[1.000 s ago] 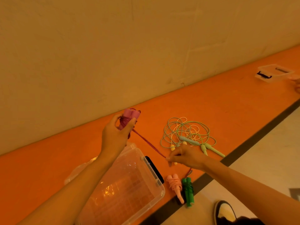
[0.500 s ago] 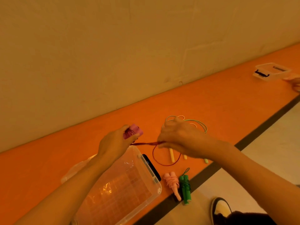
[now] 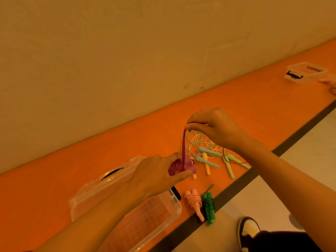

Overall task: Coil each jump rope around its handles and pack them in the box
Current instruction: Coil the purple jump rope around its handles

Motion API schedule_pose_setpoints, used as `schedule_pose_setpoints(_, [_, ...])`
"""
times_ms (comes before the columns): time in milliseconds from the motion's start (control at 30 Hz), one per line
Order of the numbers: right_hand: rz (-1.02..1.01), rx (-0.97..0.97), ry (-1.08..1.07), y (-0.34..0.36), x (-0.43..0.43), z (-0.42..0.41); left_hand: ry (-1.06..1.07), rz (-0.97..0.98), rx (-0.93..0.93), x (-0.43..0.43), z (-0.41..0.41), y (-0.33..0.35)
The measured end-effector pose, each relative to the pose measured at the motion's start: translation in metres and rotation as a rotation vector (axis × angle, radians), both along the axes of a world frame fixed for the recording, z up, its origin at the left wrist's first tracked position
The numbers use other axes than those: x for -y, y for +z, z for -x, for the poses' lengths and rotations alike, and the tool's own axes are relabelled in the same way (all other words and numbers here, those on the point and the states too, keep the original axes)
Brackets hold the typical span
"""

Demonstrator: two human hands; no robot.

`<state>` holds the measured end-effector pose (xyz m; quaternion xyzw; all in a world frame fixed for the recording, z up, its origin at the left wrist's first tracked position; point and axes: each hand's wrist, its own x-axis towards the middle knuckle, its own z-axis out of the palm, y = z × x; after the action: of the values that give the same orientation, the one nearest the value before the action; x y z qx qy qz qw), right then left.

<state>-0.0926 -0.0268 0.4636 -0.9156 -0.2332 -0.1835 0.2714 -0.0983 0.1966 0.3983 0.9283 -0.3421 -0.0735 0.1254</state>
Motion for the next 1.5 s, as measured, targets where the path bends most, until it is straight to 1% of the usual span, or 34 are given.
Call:
schedule_pose_setpoints(100, [-0.072, -0.099, -0.021, -0.001, -0.011, 0.001, -0.046, -0.049, 0.052, 0.007, 0.008, 0.004])
schedule_pose_setpoints(167, [-0.105, -0.120, -0.025, -0.002, -0.020, 0.000, -0.078, -0.043, 0.073, 0.010, 0.012, 0.005])
schedule_pose_setpoints(267, [-0.189, -0.186, -0.072, -0.008, -0.019, -0.003, -0.123, 0.011, 0.048, 0.007, 0.012, 0.006])
schedule_pose_setpoints(333, [-0.249, -0.240, -0.116, -0.011, -0.007, -0.005, -0.094, 0.065, 0.028, 0.004, 0.012, 0.010])
schedule_pose_setpoints(433, [-0.308, -0.373, -0.126, -0.015, 0.009, -0.007, -0.067, 0.058, 0.021, 0.001, 0.014, 0.014])
schedule_pose_setpoints(567, [-0.302, -0.558, -0.111, -0.024, 0.022, -0.010, -0.173, 0.035, 0.082, -0.002, 0.017, 0.012])
schedule_pose_setpoints(667, [-0.317, -0.568, -0.068, -0.030, 0.017, -0.012, -0.331, 0.004, 0.143, 0.000, 0.018, 0.015])
schedule_pose_setpoints(767, [-0.275, -0.555, 0.020, -0.036, 0.000, -0.013, -0.453, -0.010, 0.283, 0.007, 0.025, 0.014])
schedule_pose_setpoints(900, [-0.246, -0.558, 0.035, -0.044, -0.007, -0.017, -0.509, 0.032, 0.379, 0.008, 0.025, 0.011])
schedule_pose_setpoints(1033, [-0.310, -0.618, -0.002, -0.047, 0.005, -0.018, -0.509, 0.127, 0.409, -0.002, 0.013, 0.017])
schedule_pose_setpoints(1167, [-0.249, -0.724, 0.012, -0.046, 0.020, -0.013, -0.530, 0.169, 0.380, -0.010, 0.005, 0.014])
schedule_pose_setpoints(1233, [-0.251, -0.769, 0.003, -0.044, 0.030, -0.011, -0.513, 0.207, 0.338, -0.014, 0.001, 0.012])
schedule_pose_setpoints(1367, [-0.295, -0.784, -0.002, -0.038, 0.056, -0.006, -0.447, 0.254, 0.264, -0.024, -0.007, 0.014])
schedule_pose_setpoints(1433, [-0.322, -0.779, -0.028, -0.035, 0.069, -0.001, -0.436, 0.277, 0.274, -0.028, -0.010, 0.013])
schedule_pose_setpoints(1500, [-0.303, -0.775, -0.061, -0.032, 0.080, 0.004, -0.431, 0.316, 0.283, -0.030, -0.011, 0.014])
